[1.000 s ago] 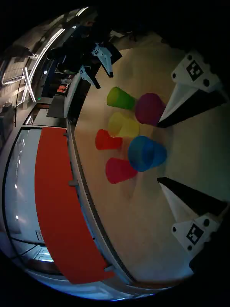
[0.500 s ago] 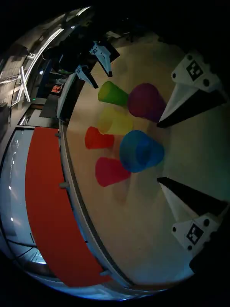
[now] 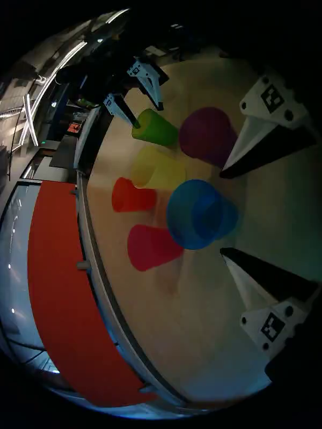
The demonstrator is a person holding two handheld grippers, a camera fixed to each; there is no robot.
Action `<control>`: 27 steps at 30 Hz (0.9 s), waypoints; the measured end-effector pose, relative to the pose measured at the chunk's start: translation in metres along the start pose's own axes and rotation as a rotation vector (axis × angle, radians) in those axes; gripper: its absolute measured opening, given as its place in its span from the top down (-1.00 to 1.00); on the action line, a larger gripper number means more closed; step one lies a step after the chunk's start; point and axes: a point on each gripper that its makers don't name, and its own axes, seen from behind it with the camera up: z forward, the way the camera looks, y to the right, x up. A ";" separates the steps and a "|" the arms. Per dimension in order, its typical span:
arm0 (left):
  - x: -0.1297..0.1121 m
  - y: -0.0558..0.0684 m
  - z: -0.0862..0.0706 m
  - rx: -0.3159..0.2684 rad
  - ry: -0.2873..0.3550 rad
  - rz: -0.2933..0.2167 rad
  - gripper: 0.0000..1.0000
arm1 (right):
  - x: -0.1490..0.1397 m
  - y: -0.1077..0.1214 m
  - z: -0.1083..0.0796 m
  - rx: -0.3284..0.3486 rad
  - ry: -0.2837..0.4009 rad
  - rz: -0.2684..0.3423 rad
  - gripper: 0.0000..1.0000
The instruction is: Pour water
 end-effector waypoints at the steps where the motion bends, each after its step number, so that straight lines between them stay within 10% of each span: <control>1: 0.001 0.000 0.002 -0.003 -0.001 0.001 -0.91 | 0.000 0.000 0.002 0.001 -0.002 -0.002 -1.00; 27: 0.021 -0.002 0.028 -0.024 0.004 0.007 -0.91 | 0.012 -0.004 0.031 0.016 -0.010 -0.016 -1.00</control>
